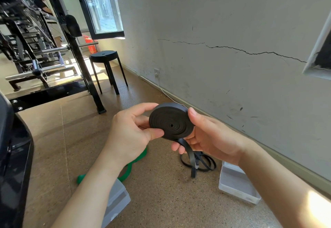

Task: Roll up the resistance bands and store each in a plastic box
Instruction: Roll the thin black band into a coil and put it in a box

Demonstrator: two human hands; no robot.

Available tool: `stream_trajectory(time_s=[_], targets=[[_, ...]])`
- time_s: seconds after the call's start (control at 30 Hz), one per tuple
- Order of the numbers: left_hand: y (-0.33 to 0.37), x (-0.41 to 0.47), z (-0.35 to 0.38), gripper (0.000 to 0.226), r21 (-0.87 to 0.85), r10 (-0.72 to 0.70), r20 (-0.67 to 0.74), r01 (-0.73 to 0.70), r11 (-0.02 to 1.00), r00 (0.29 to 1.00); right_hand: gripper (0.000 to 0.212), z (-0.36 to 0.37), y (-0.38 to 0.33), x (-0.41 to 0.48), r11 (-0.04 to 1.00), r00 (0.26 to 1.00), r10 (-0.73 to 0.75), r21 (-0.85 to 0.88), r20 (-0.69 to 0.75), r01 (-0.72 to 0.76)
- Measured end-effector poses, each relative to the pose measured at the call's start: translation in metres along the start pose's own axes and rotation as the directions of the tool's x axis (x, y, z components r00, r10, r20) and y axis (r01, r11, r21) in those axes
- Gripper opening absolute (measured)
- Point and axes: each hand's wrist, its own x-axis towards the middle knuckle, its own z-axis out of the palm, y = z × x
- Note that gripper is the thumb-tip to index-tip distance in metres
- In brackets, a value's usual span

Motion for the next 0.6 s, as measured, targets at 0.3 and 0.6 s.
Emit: stream_trajectory(time_s=[0.3, 0.6], targets=[[-0.002, -0.002, 0.018, 0.052, -0.551, -0.076, 0.176, 0.162, 0.819, 0.981, 0.068, 0.0, -0.001, 0.0, 0.947, 0.991, -0.08, 0.318, 0.111, 0.041], [0.001, 0.0, 0.011, 0.044, -0.445, -0.078, 0.001, 0.07, 0.893, 0.997, 0.106, -0.003, 0.005, 0.008, 0.999, 0.999, 0.0, -0.044, 0.043, 0.002]])
